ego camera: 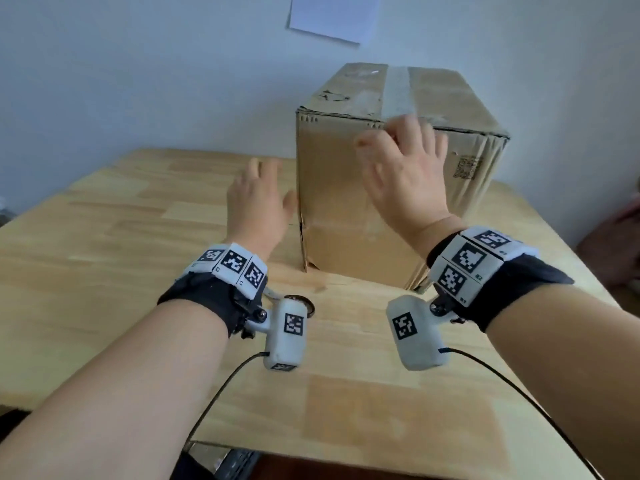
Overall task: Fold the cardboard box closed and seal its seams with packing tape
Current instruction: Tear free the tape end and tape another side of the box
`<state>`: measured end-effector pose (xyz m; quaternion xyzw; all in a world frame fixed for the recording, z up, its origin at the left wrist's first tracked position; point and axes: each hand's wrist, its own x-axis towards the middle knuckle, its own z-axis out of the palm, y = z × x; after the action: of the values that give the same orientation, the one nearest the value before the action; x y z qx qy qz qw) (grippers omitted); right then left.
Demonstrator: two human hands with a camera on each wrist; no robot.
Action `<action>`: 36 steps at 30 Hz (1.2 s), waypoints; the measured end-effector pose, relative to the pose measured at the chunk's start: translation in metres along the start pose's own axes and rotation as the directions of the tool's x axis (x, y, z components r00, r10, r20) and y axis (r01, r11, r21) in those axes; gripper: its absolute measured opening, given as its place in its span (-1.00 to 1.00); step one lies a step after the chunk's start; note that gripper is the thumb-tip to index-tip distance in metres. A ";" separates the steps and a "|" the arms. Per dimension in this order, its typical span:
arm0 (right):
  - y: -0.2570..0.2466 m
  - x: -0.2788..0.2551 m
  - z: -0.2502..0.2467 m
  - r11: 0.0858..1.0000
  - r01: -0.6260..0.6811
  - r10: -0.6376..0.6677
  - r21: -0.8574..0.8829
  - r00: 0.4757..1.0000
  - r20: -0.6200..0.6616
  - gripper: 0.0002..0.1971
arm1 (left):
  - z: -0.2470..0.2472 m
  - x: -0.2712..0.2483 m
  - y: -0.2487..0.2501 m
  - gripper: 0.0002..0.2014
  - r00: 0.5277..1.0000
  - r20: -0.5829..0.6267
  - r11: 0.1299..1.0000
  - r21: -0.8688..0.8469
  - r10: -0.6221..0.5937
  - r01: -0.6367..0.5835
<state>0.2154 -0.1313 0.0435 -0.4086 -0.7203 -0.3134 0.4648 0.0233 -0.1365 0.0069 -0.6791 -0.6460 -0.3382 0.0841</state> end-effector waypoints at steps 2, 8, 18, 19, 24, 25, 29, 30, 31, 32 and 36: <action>0.016 0.014 -0.005 0.998 -0.009 0.010 -0.070 1.000 0.003 -0.74 | -0.008 0.019 0.034 -0.61 0.964 -0.233 0.983 -0.105 0.125 -0.153; 0.044 0.034 -0.021 0.960 -0.098 0.224 -0.260 0.829 0.513 -0.54 | -0.013 0.071 0.093 -0.61 0.941 0.028 0.941 0.019 0.338 -0.339; 0.047 0.025 -0.022 0.964 0.016 0.141 -0.265 0.814 0.563 -0.42 | -0.005 0.071 0.081 -0.43 0.910 0.048 0.906 0.081 0.413 -0.415; 0.046 0.024 -0.022 0.960 0.025 0.142 -0.279 0.815 0.561 -0.40 | -0.006 0.069 0.082 -0.45 0.910 0.051 0.906 0.088 0.411 -0.414; 0.040 0.020 -0.022 0.941 0.049 0.152 -0.335 0.824 0.546 -0.32 | -0.010 0.064 0.088 -0.39 0.905 0.110 0.889 0.168 0.412 -0.425; 0.039 0.021 -0.023 0.940 0.055 0.156 -0.338 0.810 0.565 -0.28 | -0.010 0.063 0.089 -0.35 0.899 0.129 0.879 0.190 0.418 -0.436; 0.044 0.032 -0.038 0.950 0.120 0.115 -0.289 0.725 0.679 -0.05 | -0.017 0.064 0.093 -0.16 0.872 0.236 0.825 0.292 0.428 -0.484; 0.047 0.035 -0.042 0.955 0.119 0.110 -0.272 0.710 0.695 -0.02 | -0.019 0.065 0.095 -0.17 0.866 0.238 0.820 0.286 0.440 -0.495; 0.052 0.037 -0.044 0.956 0.113 0.118 -0.271 0.699 0.706 -0.01 | -0.021 0.066 0.097 -0.22 0.862 0.221 0.825 0.256 0.457 -0.503; 0.056 0.038 -0.046 0.953 0.103 0.138 -0.286 0.692 0.709 0.00 | -0.022 0.068 0.099 -0.28 0.859 0.195 0.834 0.216 0.473 -0.508; 0.064 0.031 -0.043 0.944 0.050 0.195 -0.326 0.713 0.674 -0.06 | -0.012 0.072 0.105 -0.39 0.854 0.195 0.844 0.157 0.483 -0.513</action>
<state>0.2817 -0.1279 0.0926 -0.5944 -0.7642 -0.2302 0.0982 0.1130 -0.0999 0.0911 -0.8347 -0.4826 -0.1855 0.1899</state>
